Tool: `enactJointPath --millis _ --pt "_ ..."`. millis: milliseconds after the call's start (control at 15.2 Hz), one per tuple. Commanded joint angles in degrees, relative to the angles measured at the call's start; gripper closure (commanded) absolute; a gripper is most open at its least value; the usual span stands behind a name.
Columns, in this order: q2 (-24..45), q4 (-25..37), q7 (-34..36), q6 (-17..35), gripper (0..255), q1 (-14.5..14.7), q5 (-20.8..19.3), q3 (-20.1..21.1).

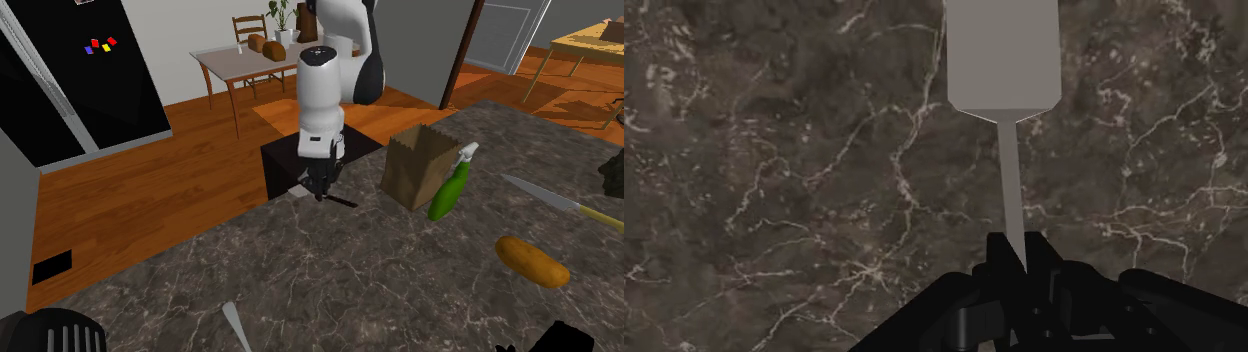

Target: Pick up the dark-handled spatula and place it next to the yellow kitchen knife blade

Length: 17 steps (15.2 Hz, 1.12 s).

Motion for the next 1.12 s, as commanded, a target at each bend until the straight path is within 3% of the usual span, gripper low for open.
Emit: enactJointPath --millis 0,330,1056 --pt "-0.57 0.80 0.18 -1.27 255 -0.03 -0.47 -0.11" --pt "-1.78 3.10 0.96 -4.49 255 0.12 -1.45 -0.13" --pt "-15.10 -10.38 20.78 -1.96 255 6.74 -9.82 9.14"
